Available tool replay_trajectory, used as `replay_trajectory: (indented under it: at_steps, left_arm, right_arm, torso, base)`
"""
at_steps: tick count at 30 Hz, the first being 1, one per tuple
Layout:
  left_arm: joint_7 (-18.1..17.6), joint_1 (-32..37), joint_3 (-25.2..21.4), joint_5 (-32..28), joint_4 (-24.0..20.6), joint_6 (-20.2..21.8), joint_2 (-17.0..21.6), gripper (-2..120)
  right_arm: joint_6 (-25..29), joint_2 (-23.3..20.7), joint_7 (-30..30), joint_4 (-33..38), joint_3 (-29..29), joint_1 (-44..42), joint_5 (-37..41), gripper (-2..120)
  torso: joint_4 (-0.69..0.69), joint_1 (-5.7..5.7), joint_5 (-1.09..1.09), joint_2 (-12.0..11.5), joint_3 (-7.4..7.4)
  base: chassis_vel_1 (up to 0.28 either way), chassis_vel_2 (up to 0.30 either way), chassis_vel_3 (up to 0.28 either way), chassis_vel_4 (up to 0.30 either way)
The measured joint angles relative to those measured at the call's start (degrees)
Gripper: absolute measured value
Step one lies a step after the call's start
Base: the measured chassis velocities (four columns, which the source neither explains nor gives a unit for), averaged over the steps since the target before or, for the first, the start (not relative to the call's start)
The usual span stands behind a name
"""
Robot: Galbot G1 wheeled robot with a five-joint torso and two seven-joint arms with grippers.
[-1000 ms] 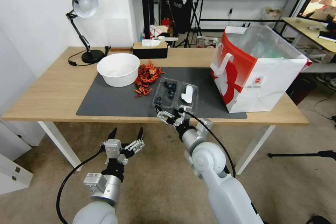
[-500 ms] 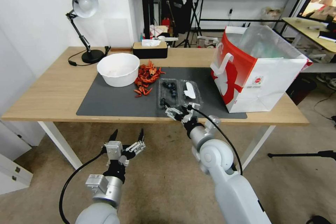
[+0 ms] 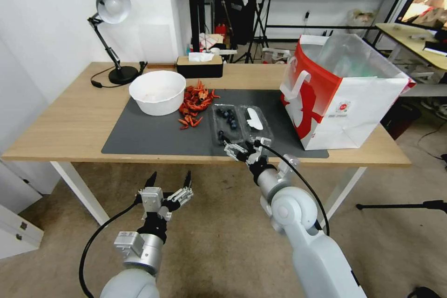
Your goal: Close the takeout container lid, then place the container into the takeout bag.
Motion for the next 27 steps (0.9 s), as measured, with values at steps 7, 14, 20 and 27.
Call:
replay_trajectory:
  at_steps: [7, 14, 20, 27]
  left_arm:
    - [0.04, 0.36, -0.31, -0.1, -0.44, -0.09, 0.06, 100]
    - [0.04, 0.73, -0.3, -0.31, -0.63, -0.44, 0.06, 100]
    - [0.47, 1.5, 0.03, -0.47, -0.58, -0.94, -0.03, 100]
    - [0.9, 2.31, 0.02, -0.55, -0.32, -1.84, -0.03, 100]
  right_arm:
    - [10.44, -2.03, -6.15, 4.48, 4.65, -8.75, -17.48, 100]
    - [23.96, -2.57, -8.23, 8.65, 11.07, -19.2, -33.45, 100]
    - [34.35, -0.89, -8.8, 9.03, 14.03, -31.0, -36.78, 100]
    - [42.23, 1.17, -11.23, 5.47, 14.82, -35.41, -34.69, 100]
  torso:
    - [-0.01, 0.0, 0.01, 0.0, 0.0]
    - [-0.01, 0.0, -0.01, 0.01, 0.0]
    - [-0.01, 0.0, -0.01, 0.02, -0.01]
    - [-0.01, 0.0, 0.0, 0.02, 0.0]
  base:
    - [0.0, 0.0, 0.0, 0.0]
    - [0.0, 0.0, 0.0, 0.0]
    - [0.0, 0.0, 0.0, 0.0]
    - [0.0, 0.0, 0.0, 0.0]
